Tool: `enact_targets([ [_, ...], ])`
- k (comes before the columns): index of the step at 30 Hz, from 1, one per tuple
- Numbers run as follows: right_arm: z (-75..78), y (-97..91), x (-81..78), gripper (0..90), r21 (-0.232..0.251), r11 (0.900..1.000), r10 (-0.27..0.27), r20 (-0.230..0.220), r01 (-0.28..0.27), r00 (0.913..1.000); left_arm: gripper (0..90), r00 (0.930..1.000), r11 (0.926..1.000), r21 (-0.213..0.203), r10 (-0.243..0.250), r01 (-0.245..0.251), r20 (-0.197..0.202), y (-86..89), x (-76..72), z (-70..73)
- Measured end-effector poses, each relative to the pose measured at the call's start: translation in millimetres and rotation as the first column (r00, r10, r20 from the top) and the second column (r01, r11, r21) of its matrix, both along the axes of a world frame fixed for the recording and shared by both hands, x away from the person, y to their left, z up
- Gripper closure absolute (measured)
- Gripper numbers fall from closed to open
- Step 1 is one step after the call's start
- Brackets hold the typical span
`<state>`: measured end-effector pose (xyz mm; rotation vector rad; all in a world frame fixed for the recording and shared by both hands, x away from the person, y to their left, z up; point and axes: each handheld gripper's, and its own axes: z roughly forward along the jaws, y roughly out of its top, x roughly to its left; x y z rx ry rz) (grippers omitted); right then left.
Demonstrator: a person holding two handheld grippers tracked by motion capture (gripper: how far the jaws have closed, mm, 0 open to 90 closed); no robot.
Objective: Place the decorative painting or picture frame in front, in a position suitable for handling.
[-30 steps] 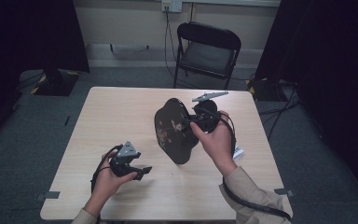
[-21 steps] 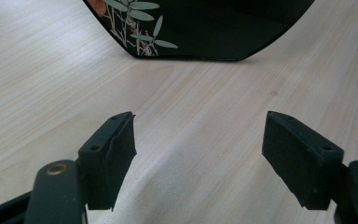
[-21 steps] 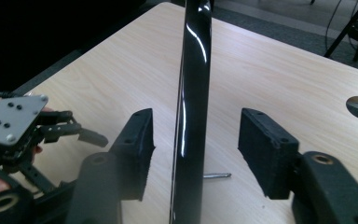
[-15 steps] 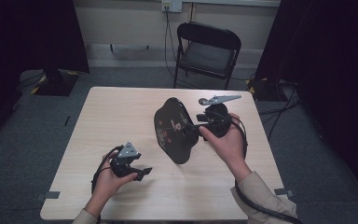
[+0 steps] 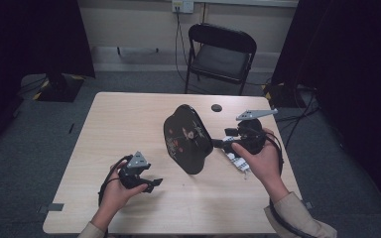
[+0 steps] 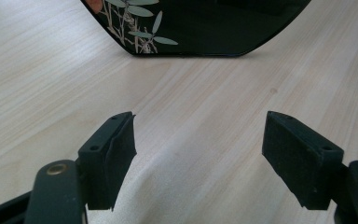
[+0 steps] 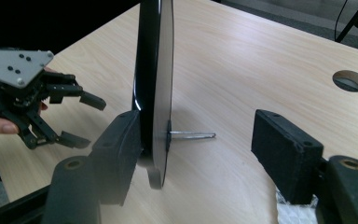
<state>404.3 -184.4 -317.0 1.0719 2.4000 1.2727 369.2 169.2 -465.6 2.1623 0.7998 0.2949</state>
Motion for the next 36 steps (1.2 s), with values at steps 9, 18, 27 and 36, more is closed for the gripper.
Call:
enact_targets([
  [9, -34.8, -21.4, 4.6, 32.0, -0.055, 0.9972, -0.051, -0.01, 0.05, 0.9986, 25.4, 1.0, 1.0, -0.003, -0.005, 0.005, -0.008, -1.9, 0.1, -1.4],
  [18, -81.1, -37.6, 20.9, 32.7, -0.128, 0.985, -0.119, -0.014, 0.116, 0.9928, 25.4, 1.0, 1.0, -0.002, -0.007, 0.007, -0.007, -1.4, 0.9, -2.0],
  [27, -117.8, -58.5, 36.9, 37.3, -0.19, 0.9635, -0.195, -0.015, 0.188, 0.9808, 25.2, 0.9996, 0.9999, -0.01, -0.012, 0.011, -0.024, -3.5, 1.0, -5.0],
  [36, -135.4, -72.8, 43.8, 38.3, -0.197, 0.9498, -0.253, -0.029, 0.243, 0.967, 24.8, 0.999, 0.9999, -0.006, -0.015, 0.015, -0.042, -5.1, 1.6, -9.4],
])
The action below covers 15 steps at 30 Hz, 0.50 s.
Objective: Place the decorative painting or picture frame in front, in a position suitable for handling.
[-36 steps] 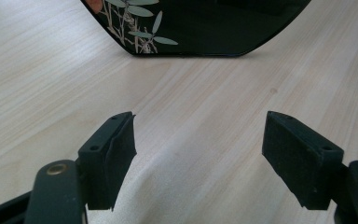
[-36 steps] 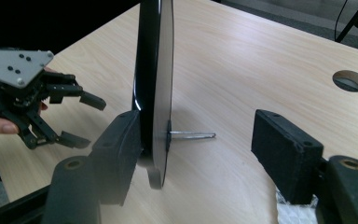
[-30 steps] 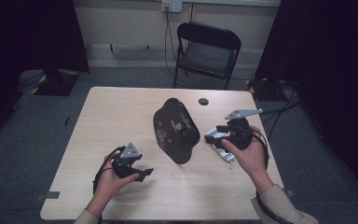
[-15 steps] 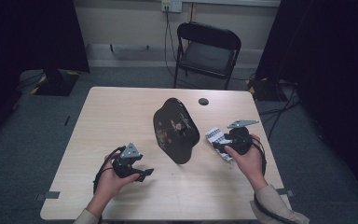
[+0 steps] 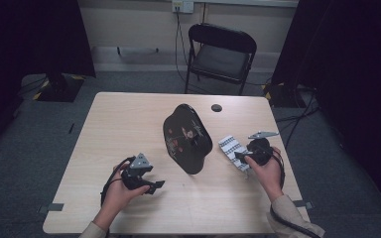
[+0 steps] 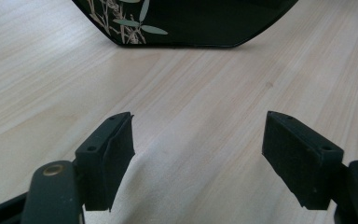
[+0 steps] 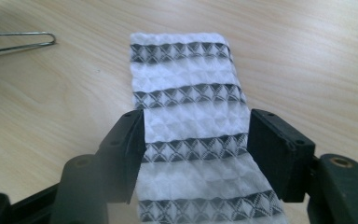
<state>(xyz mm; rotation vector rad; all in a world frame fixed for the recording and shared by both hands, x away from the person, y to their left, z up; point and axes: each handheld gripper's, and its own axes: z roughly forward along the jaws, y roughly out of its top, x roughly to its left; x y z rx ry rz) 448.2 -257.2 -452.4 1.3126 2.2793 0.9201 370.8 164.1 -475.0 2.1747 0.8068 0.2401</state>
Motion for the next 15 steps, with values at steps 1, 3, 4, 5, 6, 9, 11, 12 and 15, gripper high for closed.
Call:
enact_targets([
  [1, -1.6, -1.5, 0.4, 38.8, -0.003, 1.0, -0.006, -0.003, 0.006, 1.0, 24.7, 1.0, 1.0, 0.006, 0.002, -0.002, 0.003, -0.3, 0.0, -0.8],
  [3, -6.5, -5.1, 1.4, 42.0, -0.014, 0.9998, -0.011, -0.013, 0.011, 0.9998, 24.6, 1.0, 1.0, 0.008, -0.002, 0.002, -0.003, -1.7, 0.4, -4.4],
  [4, -6.5, -5.1, 1.4, 42.0, -0.014, 0.9998, -0.011, -0.013, 0.011, 0.9998, 24.5, 1.0, 1.0, 0.008, -0.002, 0.002, -0.003, -1.7, 0.4, -4.4],
  [5, -9.3, -6.6, 1.1, 44.3, -0.023, 0.9995, -0.022, -0.02, 0.022, 0.9996, 24.3, 1.0, 0.9999, 0.015, -0.002, 0.002, -0.007, -3.4, 0.3, -6.7],
  [6, -9.3, -6.6, 1.1, 44.3, -0.023, 0.9995, -0.022, -0.02, 0.022, 0.9996, 24.2, 1.0, 0.9999, 0.015, -0.002, 0.002, -0.007, -3.4, 0.3, -6.7],
  [9, -14.8, -9.0, 0.0, 49.2, -0.023, 0.9992, -0.033, -0.033, 0.032, 0.9989, 23.6, 0.9999, 0.9994, 0.035, -0.008, 0.008, -0.01, -5.4, 0.5, -10.3],
  [11, -19.0, -8.8, -1.1, 51.6, -0.033, 0.9992, -0.023, -0.044, 0.021, 0.9988, 22.8, 0.9999, 0.9991, 0.041, -0.01, 0.01, -0.007, -6.5, 0.8, -12.0],
  [12, -21.5, -8.2, -2.9, 53.2, -0.033, 0.9992, -0.022, -0.044, 0.021, 0.9988, 22.8, 0.9999, 0.999, 0.043, -0.01, 0.01, -0.003, -6.5, 1.0, -12.3],
  [15, -22.1, -7.6, -4.5, 56.0, -0.027, 0.9993, -0.028, -0.044, 0.026, 0.9986, 22.2, 0.9998, 0.9992, 0.037, -0.017, 0.017, 0.006, -6.7, 0.8, -10.8],
])
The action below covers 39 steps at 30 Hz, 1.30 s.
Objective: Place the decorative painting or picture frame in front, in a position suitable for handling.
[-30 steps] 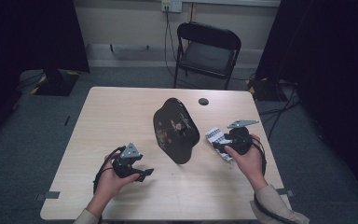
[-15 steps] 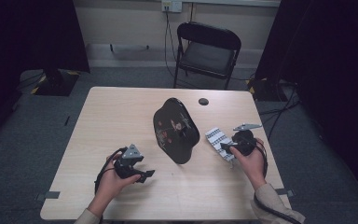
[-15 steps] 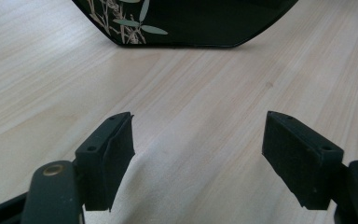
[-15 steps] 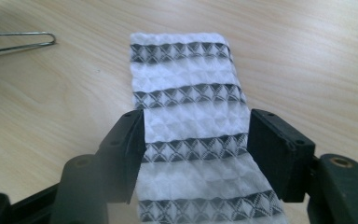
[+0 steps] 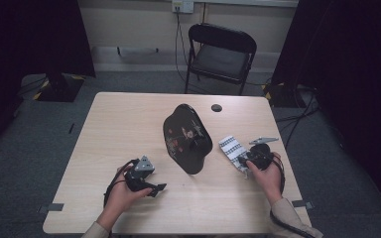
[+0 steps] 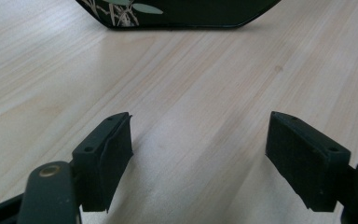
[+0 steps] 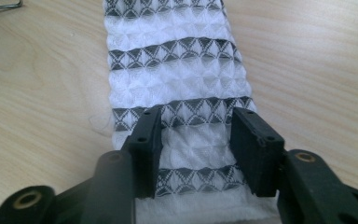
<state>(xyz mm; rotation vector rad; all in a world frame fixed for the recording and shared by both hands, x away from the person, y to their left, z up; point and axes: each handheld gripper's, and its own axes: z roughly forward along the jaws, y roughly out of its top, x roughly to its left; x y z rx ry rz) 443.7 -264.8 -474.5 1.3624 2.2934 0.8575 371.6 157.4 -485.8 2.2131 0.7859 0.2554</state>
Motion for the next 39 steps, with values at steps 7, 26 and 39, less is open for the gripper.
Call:
enact_targets([
  [7, 0.3, 6.3, -21.3, 60.4, 0.048, 0.9987, 0.018, -0.037, -0.016, 0.9992, 21.5, 0.9993, 0.9998, -0.019, -0.007, 0.007, 0.036, -2.0, -2.0, 6.7],
  [26, 12.3, 6.9, -42.7, 51.5, 0.165, 0.9858, 0.035, -0.022, -0.031, 0.9992, 22.7, 0.9981, 0.9981, -0.024, -0.056, 0.056, 0.028, -20.8, -4.4, 11.5],
  [39, 4.1, 50.2, -71.6, 55.7, 0.154, 0.9757, 0.174, -0.106, -0.156, 0.9791, 23.4, 0.9973, 0.9974, -0.027, -0.065, 0.066, 0.035, -22.6, -6.6, 14.8],
])
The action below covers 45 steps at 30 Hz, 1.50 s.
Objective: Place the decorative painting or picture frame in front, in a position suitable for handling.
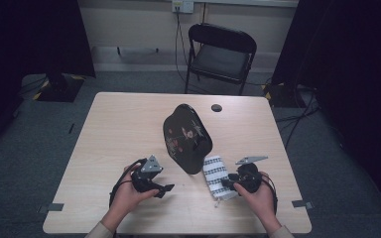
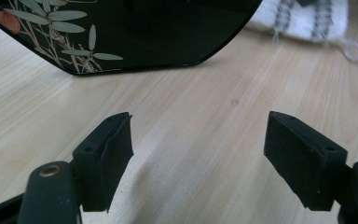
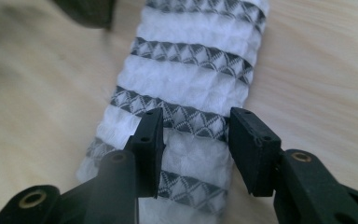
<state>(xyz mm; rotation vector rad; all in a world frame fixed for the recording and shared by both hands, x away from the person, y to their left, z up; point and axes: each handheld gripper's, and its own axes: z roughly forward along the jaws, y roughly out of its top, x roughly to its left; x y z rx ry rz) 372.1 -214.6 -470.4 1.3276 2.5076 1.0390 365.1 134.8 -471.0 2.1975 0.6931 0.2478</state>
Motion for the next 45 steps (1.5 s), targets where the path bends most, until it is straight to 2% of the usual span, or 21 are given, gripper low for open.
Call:
enact_targets([
  [1, 2.9, 2.8, -2.5, 54.4, 0.005, 0.9999, 0.01, 0.0, -0.01, 1.0, 23.4, 1.0, 1.0, 0.005, 0.001, -0.001, -0.002, -0.4, -0.4, 0.1],
  [4, 13.3, 2.6, 1.2, 50.6, 0.011, 0.9999, -0.001, 0.062, 0.001, 0.9981, 23.4, 1.0, 1.0, 0.003, -0.007, 0.007, -0.004, -3.1, -1.6, -1.1],
  [6, 17.8, 1.1, 9.9, 50.6, 0.012, 0.9999, -0.004, 0.096, 0.002, 0.9953, 23.5, 0.9999, 0.9999, 0.008, -0.013, 0.013, -0.006, -5.2, -2.0, -1.1],
  [9, 19.3, 4.6, 32.6, 51.0, -0.027, 0.9993, -0.023, 0.135, 0.027, 0.9906, 23.6, 0.9998, 0.9998, 0.001, -0.019, 0.019, -0.008, -8.1, -2.0, -1.8],
  [11, 18.6, 6.9, 37.5, 52.2, -0.037, 0.9988, -0.025, 0.148, 0.031, 0.9886, 23.7, 0.9997, 0.9998, 0.003, -0.022, 0.022, -0.012, -8.5, -1.9, -2.1],
  [13, 12.9, 13.7, 43.7, 58.2, -0.096, 0.9943, -0.034, 0.134, 0.047, 0.9904, 23.9, 0.9997, 0.9998, -0.003, -0.02, 0.02, -0.013, -7.4, -1.9, -1.6],
  [16, 6.7, 16.0, 40.5, 61.5, -0.097, 0.995, -0.014, 0.109, 0.025, 0.994, 23.9, 0.9999, 0.9999, -0.009, -0.014, 0.014, -0.009, -4.4, -3.6, 0.4],
  [20, -1.4, 21.7, 21.5, 63.0, -0.118, 0.9926, 0.041, 0.092, -0.03, 0.9949, 24.0, 0.9999, 0.9999, -0.001, -0.014, 0.014, -0.005, -3.8, -7.1, 0.6],
  [22, -0.1, 25.9, 5.6, 62.8, -0.085, 0.9939, 0.074, 0.055, -0.07, 0.9957, 24.2, 0.9998, 0.9998, -0.003, -0.021, 0.021, -0.005, -6.0, -9.8, 1.5],
  [24, 0.5, 27.3, 2.5, 62.8, -0.086, 0.993, 0.085, 0.048, -0.081, 0.9952, 24.4, 0.9996, 0.9996, -0.003, -0.029, 0.029, -0.005, -8.6, -12.0, 3.3],
  [25, 2.6, 31.8, -5.1, 62.4, -0.076, 0.9895, 0.125, 0.033, -0.122, 0.9916, 24.7, 0.9993, 0.9993, -0.012, -0.036, 0.036, -0.004, -12.1, -13.8, 4.4],
  [27, 3.2, 33.5, -7.6, 61.8, -0.071, 0.9884, 0.136, 0.028, -0.134, 0.9903, 25.0, 0.999, 0.9989, -0.016, -0.044, 0.044, -0.005, -14.7, -15.0, 5.1],
  [28, 2.8, 38.2, -13.3, 61.3, -0.061, 0.9854, 0.16, 0.008, -0.159, 0.9872, 25.0, 0.9986, 0.9985, -0.015, -0.052, 0.052, -0.007, -18.3, -16.0, 5.3],
  [32, 0.5, 43.3, -17.2, 60.3, -0.046, 0.9844, 0.17, -0.006, -0.17, 0.9855, 26.3, 0.9977, 0.9976, -0.025, -0.066, 0.065, -0.019, -24.4, -17.3, 4.3],
  [33, 0.5, 45.0, -17.9, 59.6, -0.037, 0.9841, 0.174, -0.009, -0.174, 0.9848, 26.4, 0.9971, 0.9972, -0.014, -0.074, 0.073, -0.02, -25.0, -17.3, 4.7],
  [35, 1.8, 44.5, -16.8, 57.9, -0.026, 0.9861, 0.164, 0.001, -0.164, 0.9865, 26.6, 0.9967, 0.9968, -0.021, -0.078, 0.077, -0.022, -27.3, -18.3, 4.6],
  [38, 4.9, 36.5, -11.7, 54.0, -0.006, 0.9918, 0.128, 0.041, -0.128, 0.9909, 29.0, 0.9951, 0.9952, -0.026, -0.095, 0.094, -0.03, -31.0, -20.5, 4.4],
  [40, 7.3, 28.8, -7.5, 53.7, -0.002, 0.9965, 0.083, 0.07, -0.083, 0.994, 29.3, 0.9935, 0.9938, -0.029, -0.108, 0.107, -0.036, -34.7, -22.1, 4.4],
  [42, 9.1, 17.8, 4.4, 53.9, -0.013, 0.9998, 0.018, 0.104, -0.017, 0.9944, 31.7, 0.9922, 0.9924, -0.033, -0.119, 0.118, -0.034, -39.8, -24.1, 4.1],
  [44, 9.4, 12.4, 14.0, 54.9, -0.02, 0.9996, -0.017, 0.122, 0.02, 0.9924, 32.9, 0.9902, 0.9905, -0.033, -0.134, 0.133, -0.039, -45.0, -25.3, 3.8],
  [45, 9.4, 12.4, 14.0, 54.9, -0.02, 0.9996, -0.017, 0.122, 0.02, 0.9924, 33.4, 0.9902, 0.9905, -0.033, -0.134, 0.133, -0.039, -45.0, -25.3, 3.8],
])
